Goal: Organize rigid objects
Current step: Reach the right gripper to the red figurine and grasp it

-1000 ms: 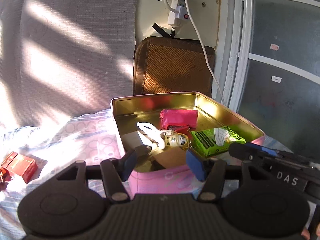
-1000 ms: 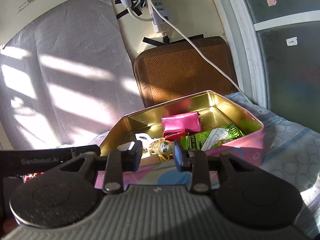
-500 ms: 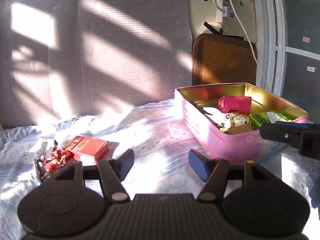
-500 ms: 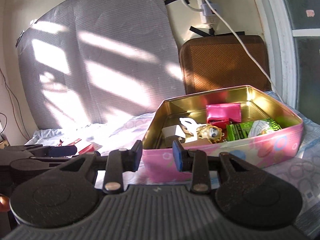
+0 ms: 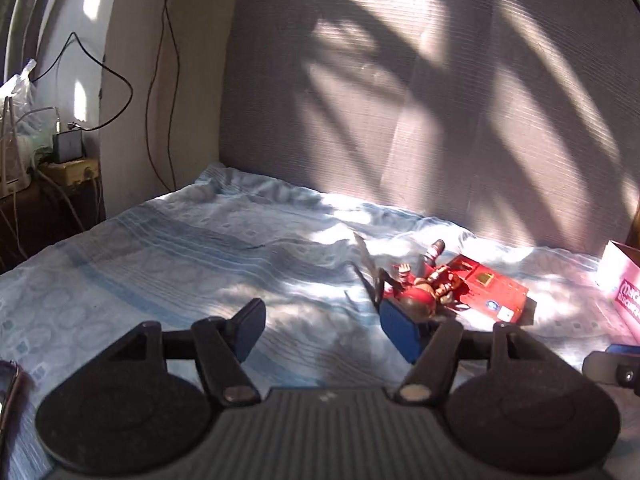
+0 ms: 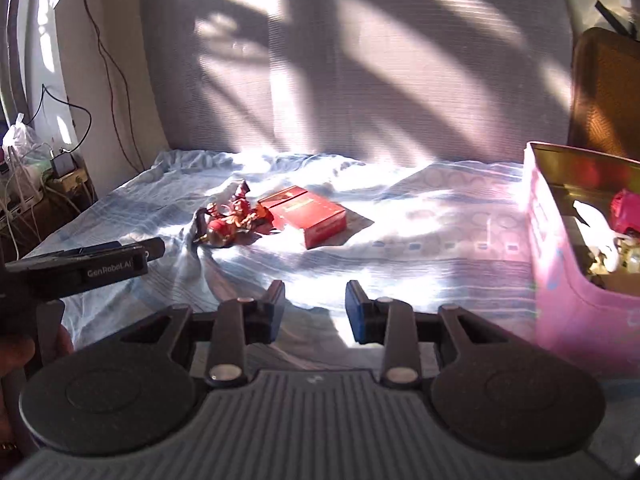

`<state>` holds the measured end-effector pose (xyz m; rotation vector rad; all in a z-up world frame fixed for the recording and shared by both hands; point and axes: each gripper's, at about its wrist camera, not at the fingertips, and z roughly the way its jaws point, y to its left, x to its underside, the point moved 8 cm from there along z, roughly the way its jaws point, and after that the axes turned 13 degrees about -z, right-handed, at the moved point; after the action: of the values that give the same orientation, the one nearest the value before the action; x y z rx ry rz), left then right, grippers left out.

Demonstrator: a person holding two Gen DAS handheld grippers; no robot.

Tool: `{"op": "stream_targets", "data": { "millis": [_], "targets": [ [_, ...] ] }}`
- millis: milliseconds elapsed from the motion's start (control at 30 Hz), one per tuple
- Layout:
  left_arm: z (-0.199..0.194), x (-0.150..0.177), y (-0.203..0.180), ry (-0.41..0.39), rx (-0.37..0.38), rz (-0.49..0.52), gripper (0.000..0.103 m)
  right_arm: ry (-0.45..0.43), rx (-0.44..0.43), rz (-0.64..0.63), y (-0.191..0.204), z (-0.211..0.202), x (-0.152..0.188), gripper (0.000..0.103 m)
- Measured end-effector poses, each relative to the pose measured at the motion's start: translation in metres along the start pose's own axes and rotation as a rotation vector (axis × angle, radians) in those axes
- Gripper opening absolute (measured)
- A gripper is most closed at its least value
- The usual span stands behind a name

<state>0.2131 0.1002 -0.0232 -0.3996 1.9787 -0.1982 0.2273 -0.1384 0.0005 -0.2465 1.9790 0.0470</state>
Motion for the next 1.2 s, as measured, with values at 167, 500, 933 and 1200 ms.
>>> {"op": "stream_targets", "data": {
  "millis": [167,500,933,1200],
  "targets": [
    [-0.007,-0.020,0.031,-0.071,-0.019,-0.183,0.076,0.033,-0.109,0.052,0.032,0.061,-0.030,0.039],
    [-0.005,-0.020,0.038,-0.048,0.000,-0.246,0.077,0.098,-0.071,0.089,0.058,0.153,-0.053,0.043],
    [0.000,0.002,-0.005,0.072,0.181,-0.113,0.088,0.118,-0.125,-0.054,0.031,0.055,0.003,0.035],
    [-0.039,0.060,-0.100,0.206,0.485,0.240,0.088,0.084,0.040,0.056,-0.048,-0.069,0.078,0.035]
  ]
}}
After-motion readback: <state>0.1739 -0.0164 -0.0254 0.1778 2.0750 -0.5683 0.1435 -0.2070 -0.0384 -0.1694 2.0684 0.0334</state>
